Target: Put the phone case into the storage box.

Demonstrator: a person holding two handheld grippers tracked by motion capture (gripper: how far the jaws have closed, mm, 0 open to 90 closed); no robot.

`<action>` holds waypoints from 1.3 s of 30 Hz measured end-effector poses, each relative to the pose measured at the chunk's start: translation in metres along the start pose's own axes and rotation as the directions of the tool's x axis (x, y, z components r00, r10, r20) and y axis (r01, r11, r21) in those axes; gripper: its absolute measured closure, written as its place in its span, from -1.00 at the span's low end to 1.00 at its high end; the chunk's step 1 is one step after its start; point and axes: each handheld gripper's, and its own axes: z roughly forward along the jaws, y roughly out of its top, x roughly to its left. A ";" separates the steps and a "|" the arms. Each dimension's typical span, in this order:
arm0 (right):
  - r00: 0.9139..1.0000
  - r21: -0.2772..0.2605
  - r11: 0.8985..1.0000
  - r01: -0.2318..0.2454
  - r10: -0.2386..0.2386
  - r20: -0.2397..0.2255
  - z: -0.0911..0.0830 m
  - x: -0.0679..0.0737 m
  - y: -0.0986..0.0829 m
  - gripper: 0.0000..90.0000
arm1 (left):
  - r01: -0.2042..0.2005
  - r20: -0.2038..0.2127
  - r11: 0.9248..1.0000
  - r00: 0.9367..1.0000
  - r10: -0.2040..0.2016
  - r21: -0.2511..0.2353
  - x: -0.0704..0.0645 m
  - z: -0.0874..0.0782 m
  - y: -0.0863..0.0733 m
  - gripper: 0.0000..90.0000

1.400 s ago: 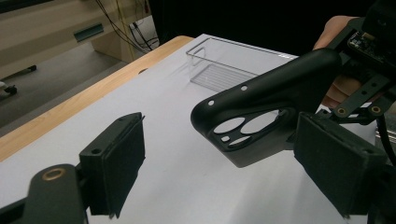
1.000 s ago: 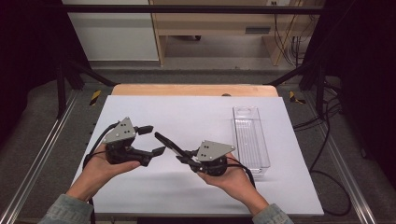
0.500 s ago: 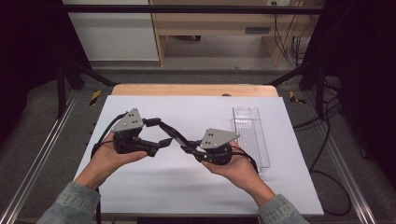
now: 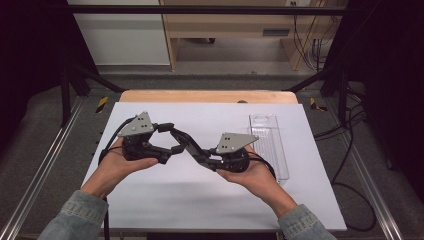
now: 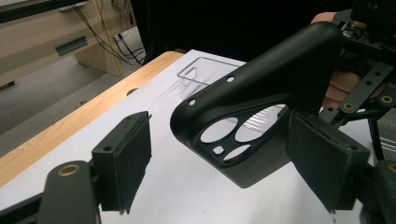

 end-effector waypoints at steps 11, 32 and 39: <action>0.999 0.006 1.000 -0.014 0.014 -0.029 0.004 0.001 0.000 0.80 | -0.005 0.043 1.000 0.999 0.005 -0.008 -0.001 -0.002 -0.001 -0.39; 0.999 0.027 0.998 -0.051 0.051 -0.006 0.007 -0.005 0.000 0.78 | 0.031 0.016 1.000 0.999 -0.031 0.005 0.004 -0.014 -0.003 0.33; 0.999 0.039 0.998 -0.053 0.053 0.001 0.007 -0.006 0.000 0.77 | 0.038 0.020 0.999 0.999 -0.038 0.018 0.004 -0.015 -0.004 0.39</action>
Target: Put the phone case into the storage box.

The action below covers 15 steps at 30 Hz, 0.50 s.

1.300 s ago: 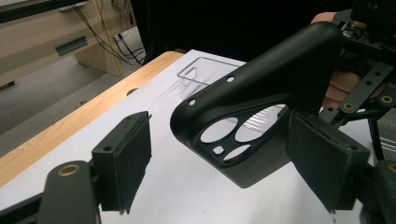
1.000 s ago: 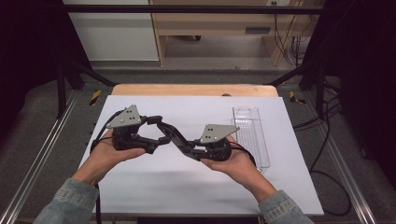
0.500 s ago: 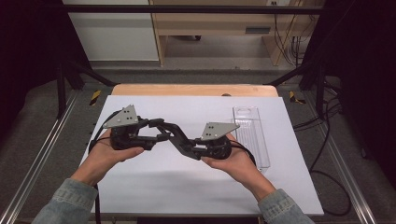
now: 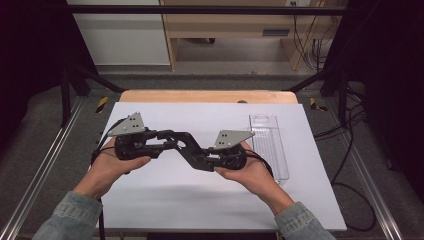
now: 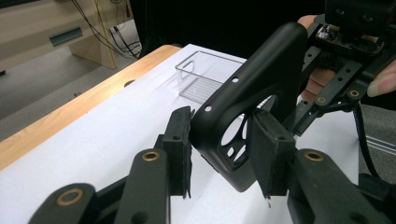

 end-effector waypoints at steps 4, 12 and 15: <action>1.000 0.004 1.000 0.005 -0.005 0.006 0.000 0.000 0.000 0.77 | 0.011 0.002 1.000 1.000 -0.011 0.013 0.000 0.000 -0.001 0.42; 1.000 0.009 1.000 0.007 -0.007 0.012 0.001 0.000 -0.001 0.73 | 0.004 0.006 1.000 1.000 -0.004 0.018 -0.001 -0.002 -0.002 0.48; 1.000 0.012 1.000 0.009 -0.009 0.016 0.001 -0.001 -0.001 0.72 | -0.001 0.007 1.000 1.000 0.001 0.021 -0.001 -0.002 -0.002 0.51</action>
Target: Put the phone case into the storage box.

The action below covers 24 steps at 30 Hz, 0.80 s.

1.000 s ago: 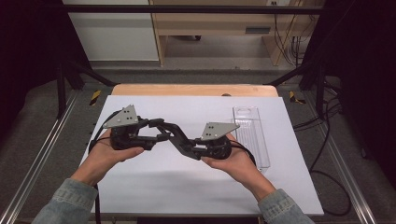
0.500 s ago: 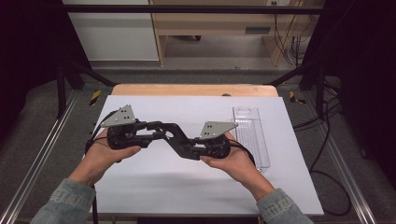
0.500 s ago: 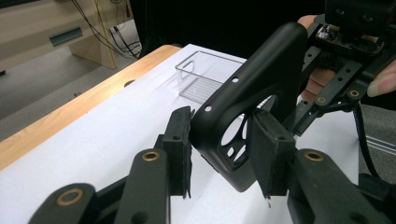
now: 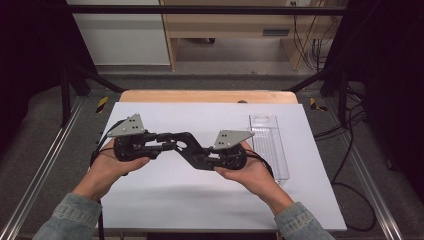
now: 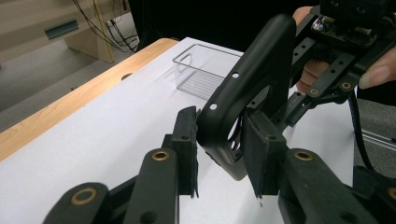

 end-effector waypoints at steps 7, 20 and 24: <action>1.000 -0.003 1.000 0.004 -0.004 0.008 0.000 0.000 0.000 0.69 | -0.007 0.005 1.000 1.000 0.007 -0.004 -0.001 -0.001 0.000 0.54; 1.000 0.012 1.000 0.011 -0.011 0.026 0.003 0.000 -0.001 0.54 | -0.014 0.031 1.000 0.999 0.014 0.013 -0.003 -0.001 -0.001 0.63; 0.999 0.020 1.000 0.010 -0.011 0.035 0.004 0.000 -0.001 0.47 | -0.028 0.045 0.999 0.999 0.027 0.016 -0.006 0.000 -0.002 0.68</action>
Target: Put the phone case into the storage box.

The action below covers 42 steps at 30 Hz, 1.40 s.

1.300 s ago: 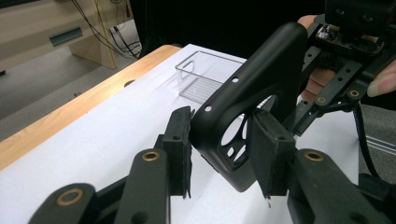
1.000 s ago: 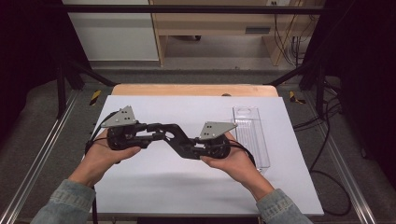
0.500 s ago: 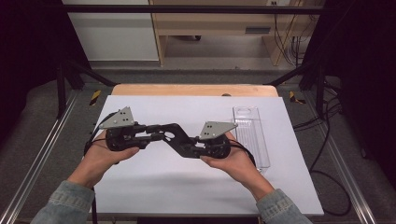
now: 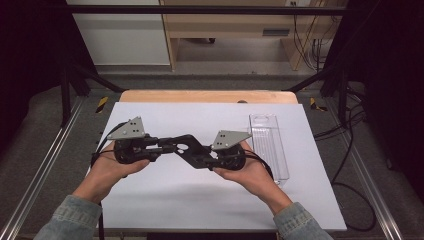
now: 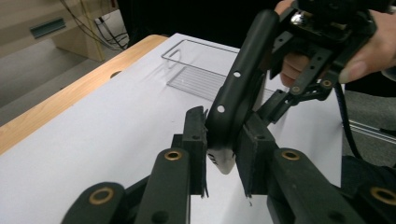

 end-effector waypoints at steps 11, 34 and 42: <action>1.000 0.001 1.000 -0.002 0.002 0.007 0.002 0.000 -0.001 0.27 | -0.018 0.023 1.000 1.000 0.018 -0.005 -0.005 0.001 -0.001 0.71; 0.980 -0.035 0.999 -0.040 0.046 0.194 0.005 0.007 -0.003 -0.86 | 0.093 -0.056 0.995 0.994 -0.094 -0.020 -0.005 0.003 -0.002 0.72; 0.960 -0.076 0.997 -0.020 0.040 0.276 0.009 0.018 -0.004 -0.91 | 0.172 -0.142 0.985 0.975 -0.173 -0.024 -0.010 0.005 0.001 0.72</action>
